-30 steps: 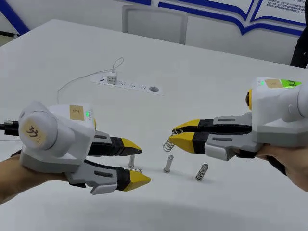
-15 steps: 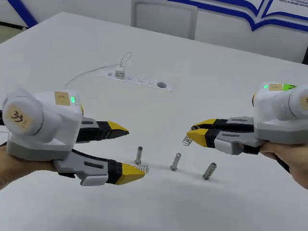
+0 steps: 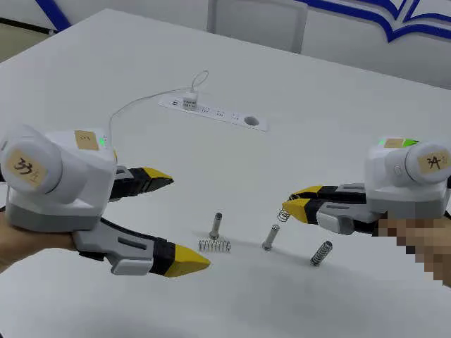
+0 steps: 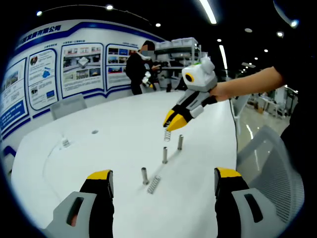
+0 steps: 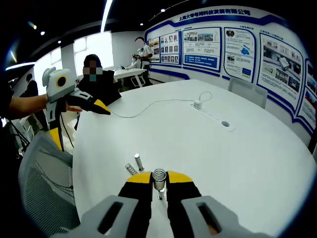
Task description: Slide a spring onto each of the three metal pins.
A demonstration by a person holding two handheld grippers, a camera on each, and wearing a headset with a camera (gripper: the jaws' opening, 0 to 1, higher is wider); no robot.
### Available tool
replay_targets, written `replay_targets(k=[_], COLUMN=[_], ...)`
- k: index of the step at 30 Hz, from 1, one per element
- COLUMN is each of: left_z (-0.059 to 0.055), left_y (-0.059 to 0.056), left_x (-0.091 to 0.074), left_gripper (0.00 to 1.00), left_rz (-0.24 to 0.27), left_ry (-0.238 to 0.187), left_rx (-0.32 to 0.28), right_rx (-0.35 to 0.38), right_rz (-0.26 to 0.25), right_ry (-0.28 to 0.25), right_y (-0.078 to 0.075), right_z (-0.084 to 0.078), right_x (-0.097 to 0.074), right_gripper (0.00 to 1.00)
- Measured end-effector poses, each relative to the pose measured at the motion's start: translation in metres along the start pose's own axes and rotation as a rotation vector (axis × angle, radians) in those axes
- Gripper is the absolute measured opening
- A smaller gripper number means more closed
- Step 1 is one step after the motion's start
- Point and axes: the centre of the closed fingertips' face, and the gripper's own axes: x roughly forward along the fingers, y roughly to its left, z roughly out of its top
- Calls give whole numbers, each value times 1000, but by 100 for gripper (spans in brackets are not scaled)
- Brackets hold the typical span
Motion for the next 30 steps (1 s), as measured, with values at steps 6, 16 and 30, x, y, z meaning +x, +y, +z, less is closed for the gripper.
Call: replay_targets(k=[6,16,30], left_z=[-4,-3,-12], left_y=[9,16,8], left_x=[-1,-2,0], left_gripper=[95,100,100], left_rz=[36,64,40], left_ry=[-5,-25,8], left_rx=[-36,-64,-63], right_rx=[13,6,-5], right_rz=[5,-6,-15], right_ry=[11,50,87], right_y=[0,-4,0], right_z=[-8,-20,-39], right_x=[8,18,31], right_gripper=[10,10,11])
